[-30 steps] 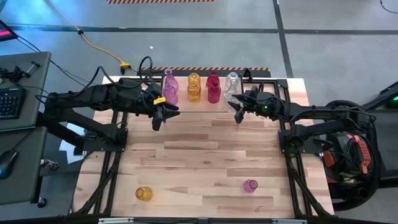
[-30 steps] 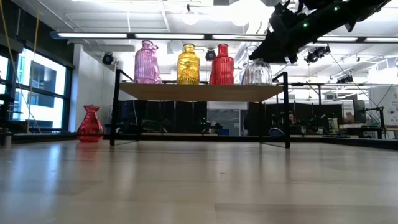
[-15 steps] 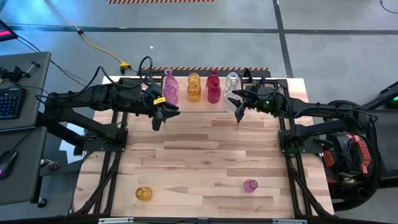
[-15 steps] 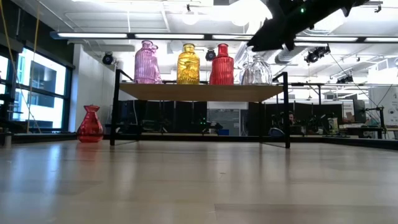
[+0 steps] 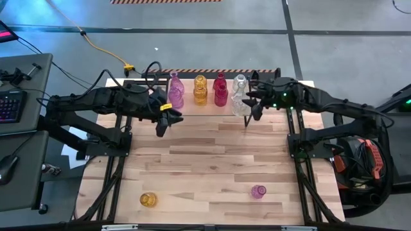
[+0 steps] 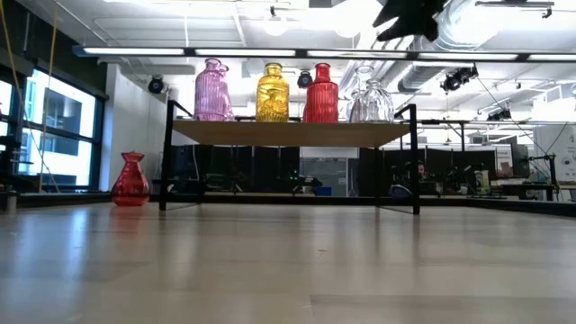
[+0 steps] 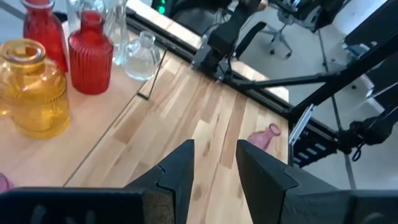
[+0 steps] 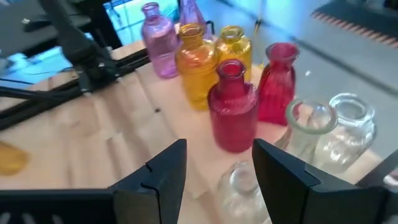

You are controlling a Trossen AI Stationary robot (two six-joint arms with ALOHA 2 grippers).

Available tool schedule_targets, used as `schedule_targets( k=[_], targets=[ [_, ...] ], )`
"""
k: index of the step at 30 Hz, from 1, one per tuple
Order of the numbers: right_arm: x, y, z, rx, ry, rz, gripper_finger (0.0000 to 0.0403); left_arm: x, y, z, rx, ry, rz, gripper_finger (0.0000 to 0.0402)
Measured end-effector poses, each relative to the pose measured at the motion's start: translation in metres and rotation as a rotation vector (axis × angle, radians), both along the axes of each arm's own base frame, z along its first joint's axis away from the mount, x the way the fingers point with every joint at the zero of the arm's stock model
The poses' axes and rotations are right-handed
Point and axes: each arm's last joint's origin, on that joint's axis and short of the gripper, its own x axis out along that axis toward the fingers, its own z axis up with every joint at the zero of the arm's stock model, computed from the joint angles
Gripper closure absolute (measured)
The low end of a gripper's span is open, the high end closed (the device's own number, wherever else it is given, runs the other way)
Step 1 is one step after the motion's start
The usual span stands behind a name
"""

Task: Sort vases onto shelf
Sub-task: Put the yellow vase on the shelf aligned with the other yellow vases

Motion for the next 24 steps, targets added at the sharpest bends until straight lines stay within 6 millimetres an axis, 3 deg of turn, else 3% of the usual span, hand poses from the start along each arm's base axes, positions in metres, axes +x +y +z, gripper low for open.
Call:
schedule_targets(
  k=[6, 11, 24],
  targets=[
    [-0.009, 0.006, 0.019, 0.198, -0.021, 0.045, 0.0231, 0.000, -0.002, -0.001, -0.028, 0.010, -0.056, 0.0289],
    [-0.007, 0.015, 0.018, 0.368, -0.039, 0.087, 0.0231, -0.003, -0.005, -0.005, -0.057, 0.061, -0.105, 0.0289],
    [0.032, 0.058, -0.006, 0.583, 0.073, 0.126, 0.0231, -0.015, -0.039, -0.015, -0.145, 0.201, -0.247, 0.0289]
  ],
)
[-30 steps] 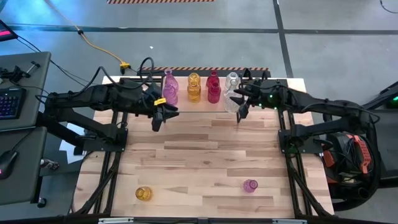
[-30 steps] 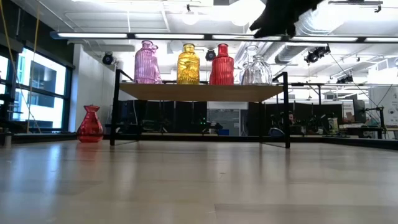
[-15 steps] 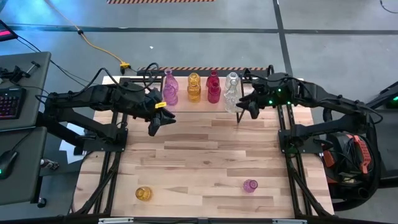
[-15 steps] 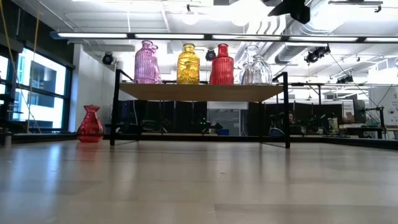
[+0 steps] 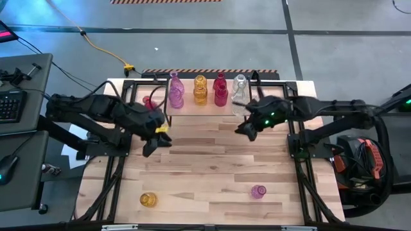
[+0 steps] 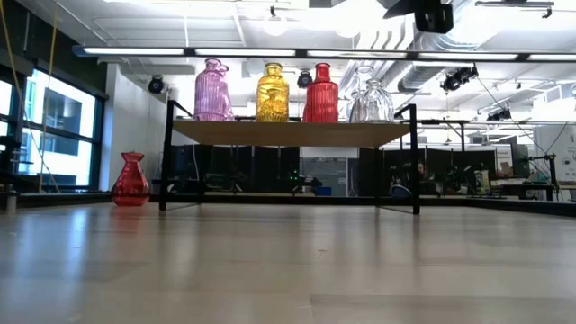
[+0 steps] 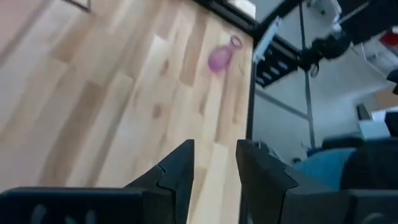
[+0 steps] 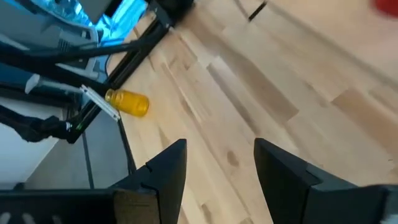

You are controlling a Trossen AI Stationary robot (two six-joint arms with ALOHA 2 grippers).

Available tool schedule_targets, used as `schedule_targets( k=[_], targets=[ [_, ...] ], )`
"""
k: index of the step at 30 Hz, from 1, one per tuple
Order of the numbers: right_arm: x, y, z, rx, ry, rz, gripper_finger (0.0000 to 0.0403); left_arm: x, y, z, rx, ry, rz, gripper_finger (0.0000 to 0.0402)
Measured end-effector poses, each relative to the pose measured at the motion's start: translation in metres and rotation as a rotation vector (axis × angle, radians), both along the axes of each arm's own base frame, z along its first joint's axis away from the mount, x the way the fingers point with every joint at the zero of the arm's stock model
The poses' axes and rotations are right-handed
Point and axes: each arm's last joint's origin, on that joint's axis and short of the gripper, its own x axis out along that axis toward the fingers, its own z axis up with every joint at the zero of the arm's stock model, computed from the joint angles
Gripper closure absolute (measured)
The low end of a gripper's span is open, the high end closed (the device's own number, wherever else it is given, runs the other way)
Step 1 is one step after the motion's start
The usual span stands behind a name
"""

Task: Sort vases onto shelf
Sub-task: Put the yellow vase on the shelf aligned with the other yellow vases

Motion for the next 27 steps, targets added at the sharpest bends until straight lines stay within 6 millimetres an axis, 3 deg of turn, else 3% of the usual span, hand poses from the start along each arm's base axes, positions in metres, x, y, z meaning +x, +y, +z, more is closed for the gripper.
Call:
schedule_targets(
  k=[10, 18, 27],
  targets=[
    [0.034, 0.035, -0.015, 0.086, -0.025, 0.074, 0.0231, -0.022, -0.037, -0.010, -0.068, 0.179, -0.100, 0.0289],
    [0.036, 0.056, -0.019, 0.110, -0.012, 0.057, 0.0231, -0.033, -0.075, -0.023, -0.073, 0.317, -0.178, 0.0289],
    [0.032, 0.071, -0.019, 0.091, -0.021, 0.024, 0.0231, -0.034, -0.126, -0.056, 0.075, 0.493, -0.327, 0.0289]
  ],
)
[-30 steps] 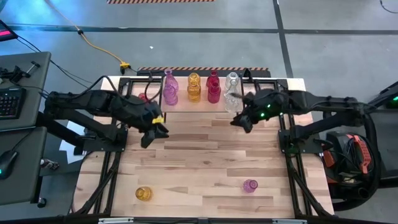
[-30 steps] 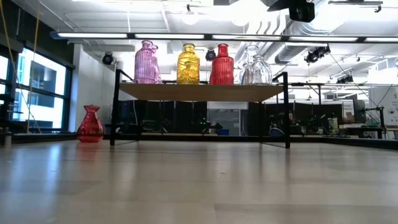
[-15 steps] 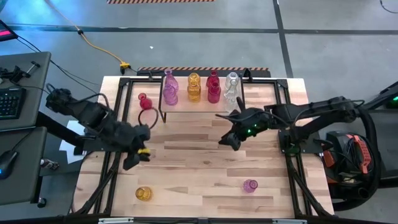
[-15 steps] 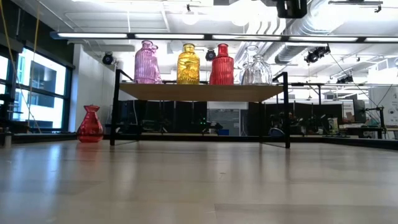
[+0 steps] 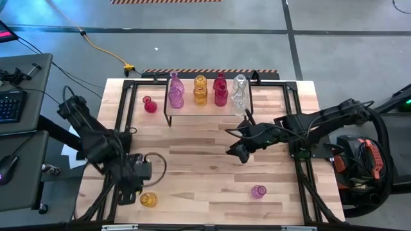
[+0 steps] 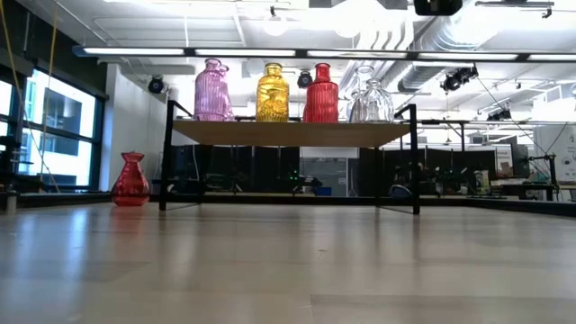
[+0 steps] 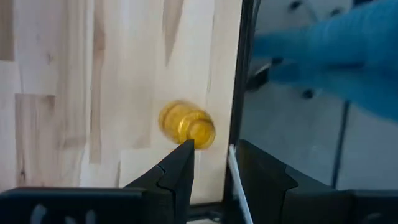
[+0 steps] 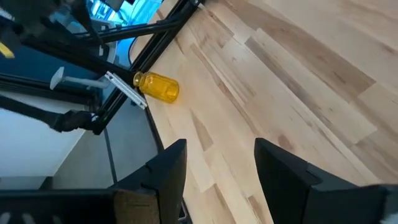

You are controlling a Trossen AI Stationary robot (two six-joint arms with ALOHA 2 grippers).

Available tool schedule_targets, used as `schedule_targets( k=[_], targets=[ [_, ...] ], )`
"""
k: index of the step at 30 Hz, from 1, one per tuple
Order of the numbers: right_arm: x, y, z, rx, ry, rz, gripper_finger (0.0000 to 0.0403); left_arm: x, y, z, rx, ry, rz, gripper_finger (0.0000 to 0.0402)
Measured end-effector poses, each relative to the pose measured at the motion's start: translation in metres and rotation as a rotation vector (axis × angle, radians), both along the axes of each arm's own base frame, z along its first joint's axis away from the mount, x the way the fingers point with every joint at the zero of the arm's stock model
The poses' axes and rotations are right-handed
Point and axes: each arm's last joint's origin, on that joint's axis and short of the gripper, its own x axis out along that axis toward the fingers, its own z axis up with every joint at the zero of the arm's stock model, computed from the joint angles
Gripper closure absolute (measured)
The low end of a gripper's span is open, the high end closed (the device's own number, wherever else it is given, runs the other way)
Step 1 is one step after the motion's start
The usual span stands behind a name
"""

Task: Sort vases onto shelf
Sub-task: Put the yellow vase on the shelf aligned with the other yellow vases

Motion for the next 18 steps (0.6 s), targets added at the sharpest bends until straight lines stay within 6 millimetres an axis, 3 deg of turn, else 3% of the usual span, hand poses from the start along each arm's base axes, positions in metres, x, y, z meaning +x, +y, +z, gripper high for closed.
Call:
schedule_targets(
  k=[18],
  targets=[
    [-0.001, 0.005, 0.000, -0.032, -0.010, -0.019, 0.0231, 0.010, -0.056, -0.059, 0.255, 0.100, -0.038, 0.0289]
  ],
)
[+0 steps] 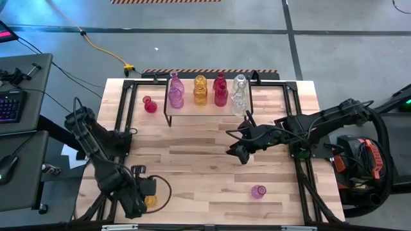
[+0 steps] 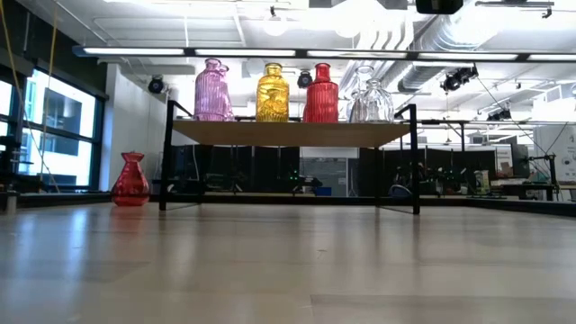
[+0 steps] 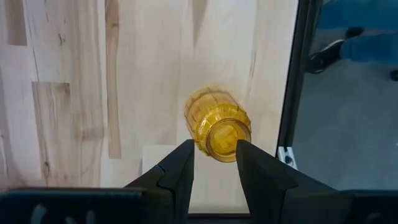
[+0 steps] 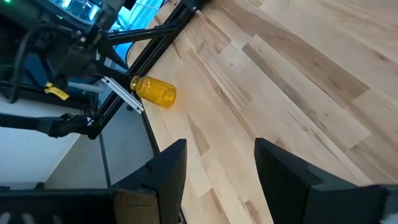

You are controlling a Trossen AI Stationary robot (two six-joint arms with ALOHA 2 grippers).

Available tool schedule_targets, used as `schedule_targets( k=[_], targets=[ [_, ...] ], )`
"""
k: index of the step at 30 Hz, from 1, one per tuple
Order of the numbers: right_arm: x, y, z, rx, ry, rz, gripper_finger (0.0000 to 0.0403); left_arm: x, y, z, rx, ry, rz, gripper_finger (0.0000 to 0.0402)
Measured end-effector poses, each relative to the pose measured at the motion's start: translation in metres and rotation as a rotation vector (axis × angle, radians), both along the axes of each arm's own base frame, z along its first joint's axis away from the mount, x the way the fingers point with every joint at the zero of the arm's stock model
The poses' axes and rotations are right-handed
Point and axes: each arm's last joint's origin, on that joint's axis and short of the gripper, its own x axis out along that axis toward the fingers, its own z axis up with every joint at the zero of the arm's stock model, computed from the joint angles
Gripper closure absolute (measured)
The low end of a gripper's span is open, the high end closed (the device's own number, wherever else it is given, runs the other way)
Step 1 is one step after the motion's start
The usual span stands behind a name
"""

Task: Sort vases onto shelf
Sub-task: Put the yellow vase on the shelf aligned with the other yellow vases

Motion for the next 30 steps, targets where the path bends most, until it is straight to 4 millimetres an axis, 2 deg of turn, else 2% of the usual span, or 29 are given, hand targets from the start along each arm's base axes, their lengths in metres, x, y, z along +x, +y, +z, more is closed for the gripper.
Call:
schedule_targets(
  k=[5, 10, 16, 30],
  targets=[
    [-0.002, 0.005, 0.000, -0.002, 0.000, 0.021, 0.0231, -0.003, -0.008, -0.011, 0.029, 0.014, 0.007, 0.0289],
    [-0.004, 0.011, 0.000, -0.010, -0.003, 0.029, 0.0231, -0.013, -0.001, -0.025, 0.059, 0.057, 0.036, 0.0289],
    [-0.005, 0.014, 0.000, -0.016, -0.005, 0.036, 0.0231, -0.015, 0.000, -0.026, -0.010, 0.040, 0.034, 0.0289],
    [-0.005, 0.014, 0.000, -0.035, -0.010, 0.025, 0.0231, -0.010, 0.000, -0.029, -0.020, -0.011, 0.024, 0.0289]
  ],
)
